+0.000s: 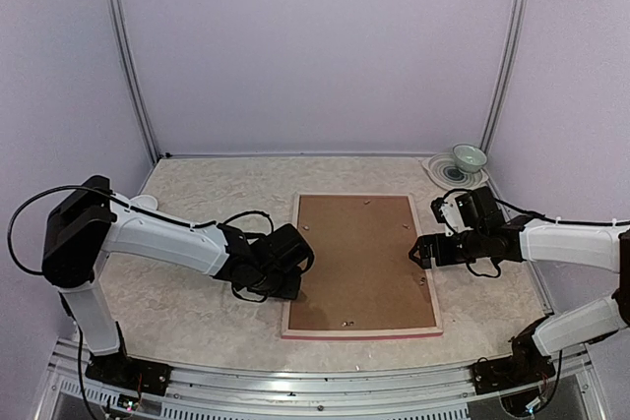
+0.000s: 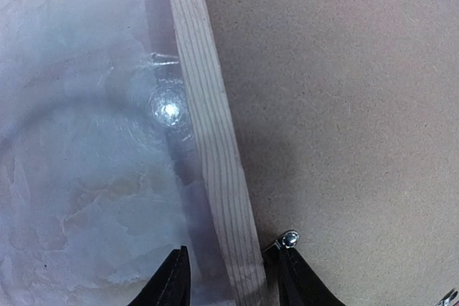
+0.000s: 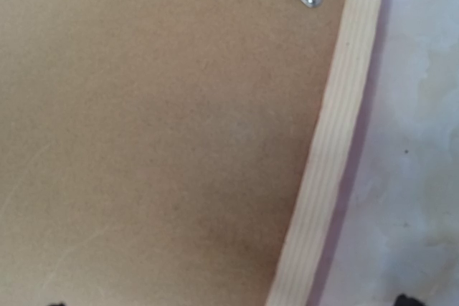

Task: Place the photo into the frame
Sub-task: Press the fastener onto the backboard.

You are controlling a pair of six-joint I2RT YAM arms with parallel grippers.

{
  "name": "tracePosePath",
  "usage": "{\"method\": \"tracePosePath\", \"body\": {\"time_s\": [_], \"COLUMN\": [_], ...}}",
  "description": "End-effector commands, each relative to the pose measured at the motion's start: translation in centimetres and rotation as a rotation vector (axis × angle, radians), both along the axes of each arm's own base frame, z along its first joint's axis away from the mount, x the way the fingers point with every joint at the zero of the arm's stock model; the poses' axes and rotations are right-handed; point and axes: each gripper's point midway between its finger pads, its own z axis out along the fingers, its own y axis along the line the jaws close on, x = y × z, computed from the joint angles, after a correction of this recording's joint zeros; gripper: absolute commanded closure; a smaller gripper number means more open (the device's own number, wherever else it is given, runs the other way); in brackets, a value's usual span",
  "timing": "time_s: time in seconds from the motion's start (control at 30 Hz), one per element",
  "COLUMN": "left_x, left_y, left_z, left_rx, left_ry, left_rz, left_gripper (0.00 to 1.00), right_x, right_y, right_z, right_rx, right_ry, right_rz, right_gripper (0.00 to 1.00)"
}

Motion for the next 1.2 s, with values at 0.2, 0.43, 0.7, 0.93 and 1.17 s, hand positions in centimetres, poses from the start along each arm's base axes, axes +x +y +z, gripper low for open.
{"method": "tracePosePath", "body": {"time_s": [0.2,0.43,0.7,0.93,1.17], "left_x": [0.6,0.6,0.6,1.2,1.8], "left_y": [0.6,1.0,1.3,2.0,2.1], "left_z": [-1.2,-1.4,-1.4,-0.6,0.7], "left_rx": [0.032,0.036,0.035,0.028,-0.019], "left_ry": [0.021,0.024,0.024,0.007,-0.015], "left_rz": [-0.009,0.003,0.014,0.049,0.061], "left_gripper": [0.68,0.78,0.83,0.82,0.74], "right_x": [-0.1,-0.1,-0.1,-0.3,-1.1], "right_y": [0.3,0.4,0.5,0.5,0.2], "right_z": [0.2,0.2,0.1,0.2,-0.8], "right_rx": [0.010,0.012,0.013,0.017,0.017], "right_ry": [-0.011,-0.008,-0.005,0.004,0.049], "right_rz": [0.014,0.018,0.020,0.021,-0.001], "right_gripper": [0.01,0.01,0.01,0.01,0.01]}}
